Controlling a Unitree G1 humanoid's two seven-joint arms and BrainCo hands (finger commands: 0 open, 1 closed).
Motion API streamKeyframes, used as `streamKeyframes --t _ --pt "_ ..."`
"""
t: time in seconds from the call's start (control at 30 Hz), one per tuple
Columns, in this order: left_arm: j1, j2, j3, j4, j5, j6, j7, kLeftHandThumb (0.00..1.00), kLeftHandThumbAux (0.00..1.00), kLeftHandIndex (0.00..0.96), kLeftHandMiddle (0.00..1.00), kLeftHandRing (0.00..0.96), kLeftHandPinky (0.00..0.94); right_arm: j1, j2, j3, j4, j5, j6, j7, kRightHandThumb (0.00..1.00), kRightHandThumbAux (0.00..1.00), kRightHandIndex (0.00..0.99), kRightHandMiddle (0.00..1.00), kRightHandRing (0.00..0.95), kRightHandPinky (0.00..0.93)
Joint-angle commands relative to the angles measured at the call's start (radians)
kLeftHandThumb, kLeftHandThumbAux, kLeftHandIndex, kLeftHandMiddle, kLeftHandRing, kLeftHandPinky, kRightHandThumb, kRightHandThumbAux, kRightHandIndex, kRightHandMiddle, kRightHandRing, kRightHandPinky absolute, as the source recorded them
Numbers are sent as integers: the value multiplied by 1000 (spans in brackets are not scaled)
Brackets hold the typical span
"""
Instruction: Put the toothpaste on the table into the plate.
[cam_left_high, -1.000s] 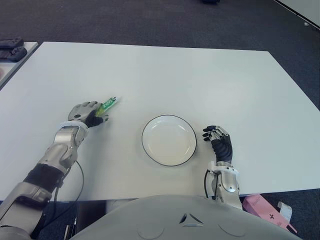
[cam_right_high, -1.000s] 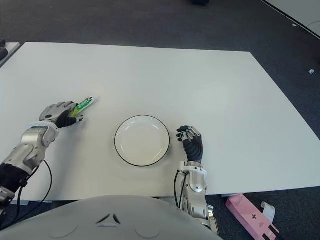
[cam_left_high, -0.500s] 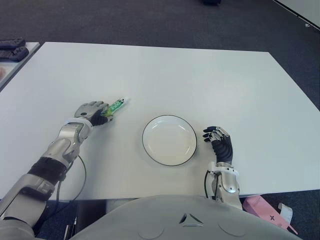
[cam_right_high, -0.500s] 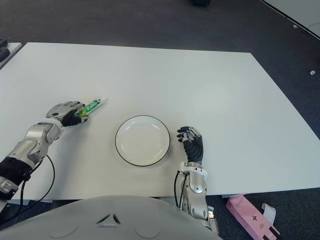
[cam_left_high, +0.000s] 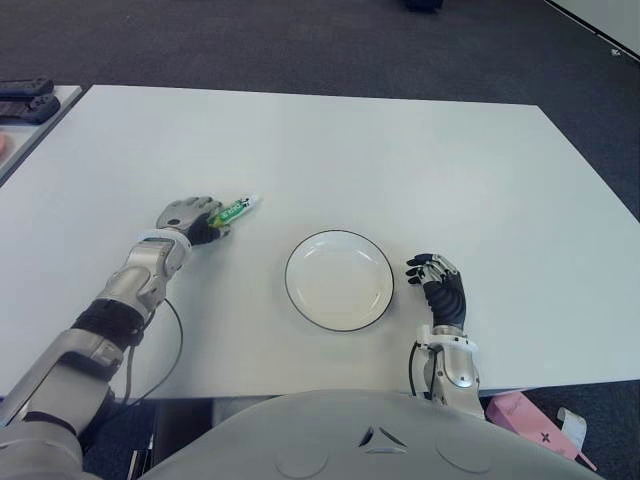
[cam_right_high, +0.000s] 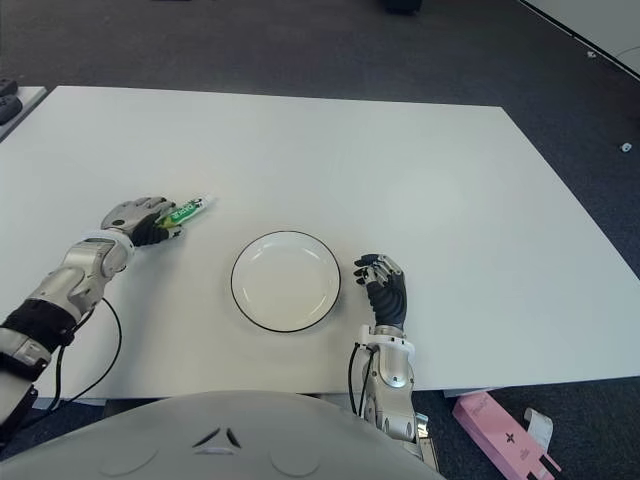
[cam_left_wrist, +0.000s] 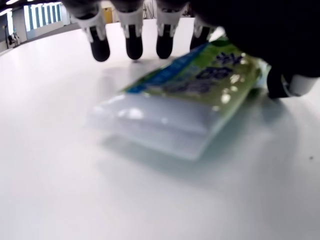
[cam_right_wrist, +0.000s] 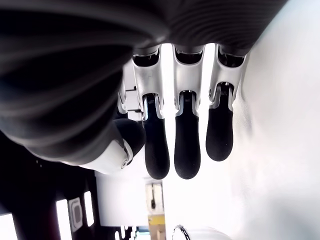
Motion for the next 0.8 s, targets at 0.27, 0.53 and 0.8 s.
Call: streamKeyframes --t 0.27,0.53,0.8 --pt "-6 -101 -70 181 32 4 177 443 244 0 13 1 80 13 4 -1 13 6 7 8 712 728 430 502 521 522" --pt "-19 -139 -88 258 30 13 288 478 275 0 61 47 129 12 4 -4 11 6 8 9 711 728 430 502 517 517" --pt "-29 -156 -101 295 25 19 341 511 315 0 108 93 157 11 3 -6 7 4 19 8 710 728 429 503 517 513"
